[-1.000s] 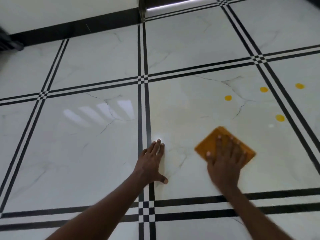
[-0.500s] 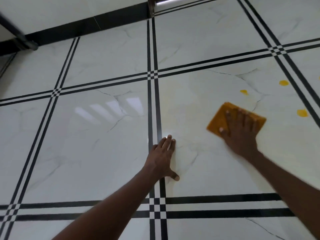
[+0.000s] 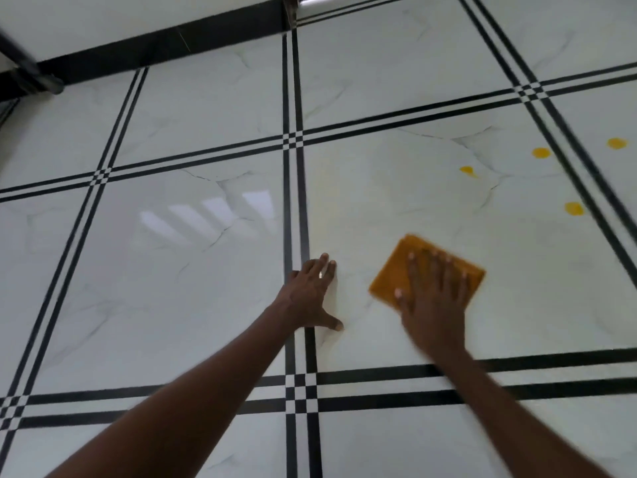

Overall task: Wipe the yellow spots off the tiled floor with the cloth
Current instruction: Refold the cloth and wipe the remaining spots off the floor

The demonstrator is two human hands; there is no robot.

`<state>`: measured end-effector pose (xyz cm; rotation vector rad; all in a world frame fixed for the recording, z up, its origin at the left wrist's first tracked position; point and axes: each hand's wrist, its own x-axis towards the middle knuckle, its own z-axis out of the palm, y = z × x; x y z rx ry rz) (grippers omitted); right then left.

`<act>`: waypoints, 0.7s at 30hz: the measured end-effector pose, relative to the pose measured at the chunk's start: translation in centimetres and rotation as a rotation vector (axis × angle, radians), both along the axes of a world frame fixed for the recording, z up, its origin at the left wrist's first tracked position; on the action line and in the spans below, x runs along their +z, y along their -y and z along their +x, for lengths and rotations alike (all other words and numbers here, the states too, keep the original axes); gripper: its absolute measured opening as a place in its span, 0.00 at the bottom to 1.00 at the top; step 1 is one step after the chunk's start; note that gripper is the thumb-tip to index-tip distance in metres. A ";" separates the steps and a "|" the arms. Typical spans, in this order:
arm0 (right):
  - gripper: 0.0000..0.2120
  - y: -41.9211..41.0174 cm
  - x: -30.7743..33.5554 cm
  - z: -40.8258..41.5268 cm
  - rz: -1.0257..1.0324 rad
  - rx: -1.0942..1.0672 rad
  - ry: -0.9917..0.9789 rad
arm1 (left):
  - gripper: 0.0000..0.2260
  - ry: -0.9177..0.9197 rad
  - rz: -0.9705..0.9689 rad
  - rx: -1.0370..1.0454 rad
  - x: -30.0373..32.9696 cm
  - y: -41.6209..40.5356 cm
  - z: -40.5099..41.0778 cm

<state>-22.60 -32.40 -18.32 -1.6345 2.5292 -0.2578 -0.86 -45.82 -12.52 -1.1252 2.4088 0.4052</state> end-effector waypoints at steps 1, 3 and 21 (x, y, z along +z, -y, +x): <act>0.34 -3.0 -0.1 1.7 0.007 0.016 -0.010 | 0.52 -0.018 -0.003 0.001 0.5 0.6 -0.2; 0.35 -6.2 0.0 2.9 0.028 0.095 0.002 | 0.42 -0.081 -0.088 0.001 1.6 2.2 -1.3; 0.35 0.6 -1.0 -5.0 -0.039 0.002 -0.039 | 0.65 -0.002 -0.120 -0.090 -0.8 9.4 -14.1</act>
